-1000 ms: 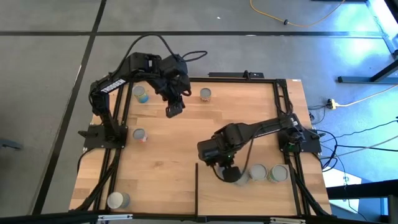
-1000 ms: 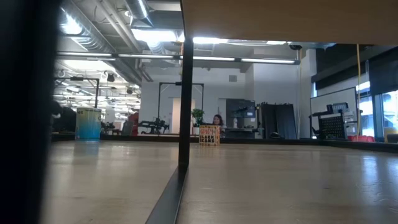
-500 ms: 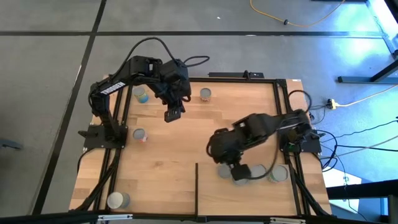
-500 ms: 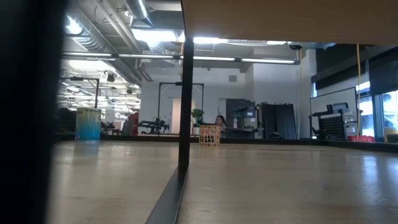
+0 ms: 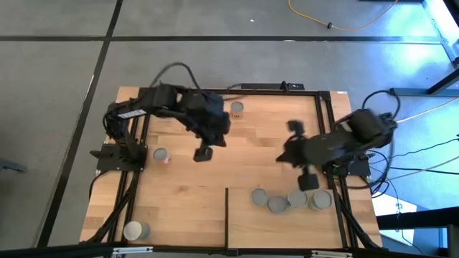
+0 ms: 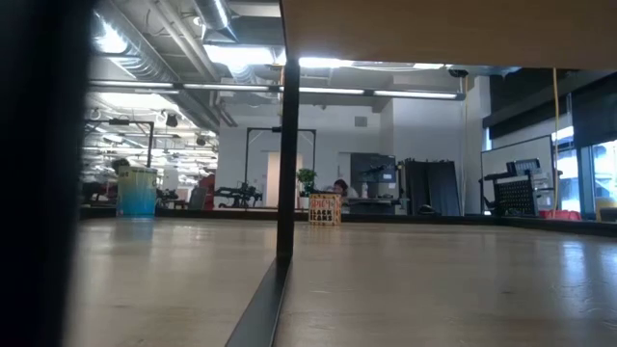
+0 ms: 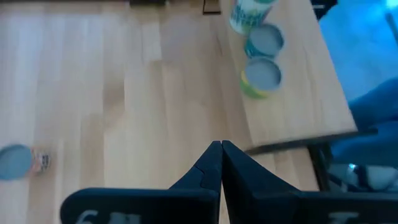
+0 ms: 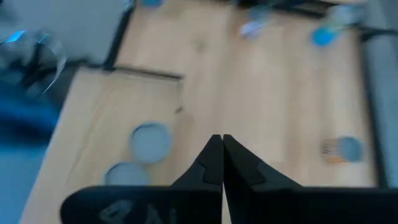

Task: Pick and place cans onto a shelf
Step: Put the yellow canned mushroom on the shelf

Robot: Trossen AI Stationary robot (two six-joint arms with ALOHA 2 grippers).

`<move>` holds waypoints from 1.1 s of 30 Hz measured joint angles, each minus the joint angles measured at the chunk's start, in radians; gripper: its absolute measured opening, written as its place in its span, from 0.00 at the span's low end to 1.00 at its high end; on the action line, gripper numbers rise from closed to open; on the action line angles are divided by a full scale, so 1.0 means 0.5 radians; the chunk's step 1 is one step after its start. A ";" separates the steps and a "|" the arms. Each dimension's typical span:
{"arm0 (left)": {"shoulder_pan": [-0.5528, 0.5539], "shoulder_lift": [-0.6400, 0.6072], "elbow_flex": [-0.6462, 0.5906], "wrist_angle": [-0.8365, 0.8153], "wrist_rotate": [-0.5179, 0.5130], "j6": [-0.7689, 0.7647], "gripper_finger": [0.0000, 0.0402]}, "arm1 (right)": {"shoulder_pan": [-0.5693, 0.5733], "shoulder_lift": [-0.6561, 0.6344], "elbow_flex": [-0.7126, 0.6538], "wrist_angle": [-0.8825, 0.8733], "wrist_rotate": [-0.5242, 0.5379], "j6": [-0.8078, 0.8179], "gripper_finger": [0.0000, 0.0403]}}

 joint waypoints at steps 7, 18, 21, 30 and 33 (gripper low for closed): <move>-0.165 0.219 -0.001 0.203 -0.123 -0.059 0.00 | 0.056 -0.162 0.001 0.000 0.498 0.103 0.01; -0.310 0.629 -0.007 0.610 -0.138 -0.349 0.00 | 0.054 -0.221 -0.002 -0.004 0.604 0.026 0.00; -0.358 0.674 -0.008 0.647 -0.127 -0.428 0.00 | 0.053 -0.246 -0.002 -0.004 0.567 -0.014 0.00; -0.494 0.753 -0.006 0.743 -0.138 -0.531 0.00 | 0.053 -0.273 -0.002 0.003 0.477 -0.115 0.00; -0.514 0.785 -0.004 0.773 -0.143 -0.535 0.00 | 0.053 -0.273 -0.002 0.002 0.465 -0.118 0.00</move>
